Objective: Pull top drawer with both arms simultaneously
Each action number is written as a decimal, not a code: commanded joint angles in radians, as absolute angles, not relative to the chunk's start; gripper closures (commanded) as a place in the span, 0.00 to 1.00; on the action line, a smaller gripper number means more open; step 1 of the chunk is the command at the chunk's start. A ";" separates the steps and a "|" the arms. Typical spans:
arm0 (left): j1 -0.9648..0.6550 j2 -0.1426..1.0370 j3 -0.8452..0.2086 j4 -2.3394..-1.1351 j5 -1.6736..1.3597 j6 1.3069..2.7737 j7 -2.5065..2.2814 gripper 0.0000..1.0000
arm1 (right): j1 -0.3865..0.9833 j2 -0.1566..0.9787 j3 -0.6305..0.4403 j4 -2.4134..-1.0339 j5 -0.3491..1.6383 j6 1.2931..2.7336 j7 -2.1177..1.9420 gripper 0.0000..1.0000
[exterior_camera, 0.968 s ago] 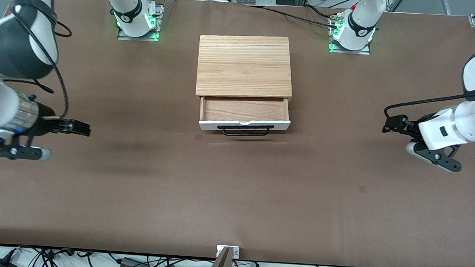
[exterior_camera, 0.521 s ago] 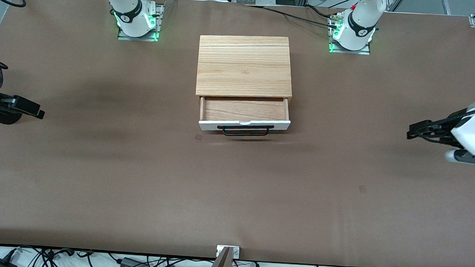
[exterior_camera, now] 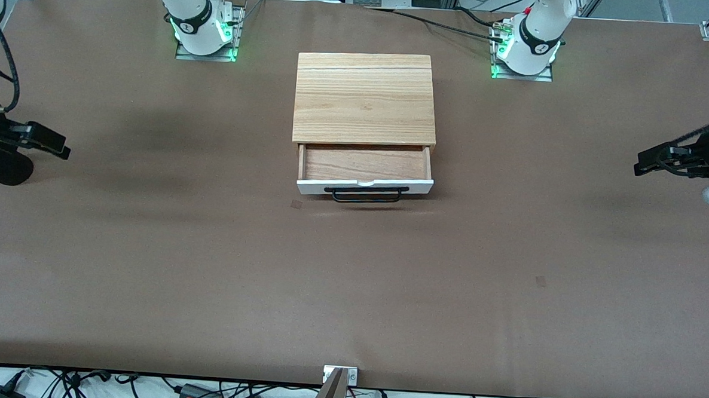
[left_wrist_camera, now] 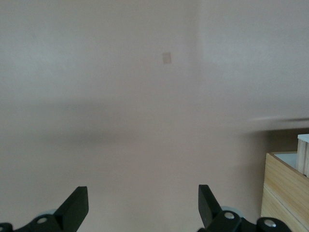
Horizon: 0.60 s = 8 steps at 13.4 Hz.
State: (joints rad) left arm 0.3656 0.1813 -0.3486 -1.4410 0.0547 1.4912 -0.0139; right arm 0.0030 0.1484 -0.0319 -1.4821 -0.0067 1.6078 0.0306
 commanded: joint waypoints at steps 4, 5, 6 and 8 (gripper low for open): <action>0.407 0.097 -0.364 -1.543 0.028 1.580 -0.020 0.00 | 0.002 -0.011 -0.017 -1.723 -0.026 1.697 0.003 0.00; 0.407 0.075 -0.364 -1.571 0.028 1.610 -0.020 0.00 | 0.006 -0.011 -0.012 -1.704 -0.028 1.694 0.002 0.00; 0.407 0.027 -0.364 -1.642 0.028 1.656 -0.020 0.00 | 0.005 -0.011 -0.012 -1.697 -0.028 1.690 0.005 0.00; 0.408 -0.084 -0.361 -1.797 0.022 1.747 -0.015 0.00 | 0.002 -0.015 -0.020 -1.697 -0.026 1.687 0.002 0.00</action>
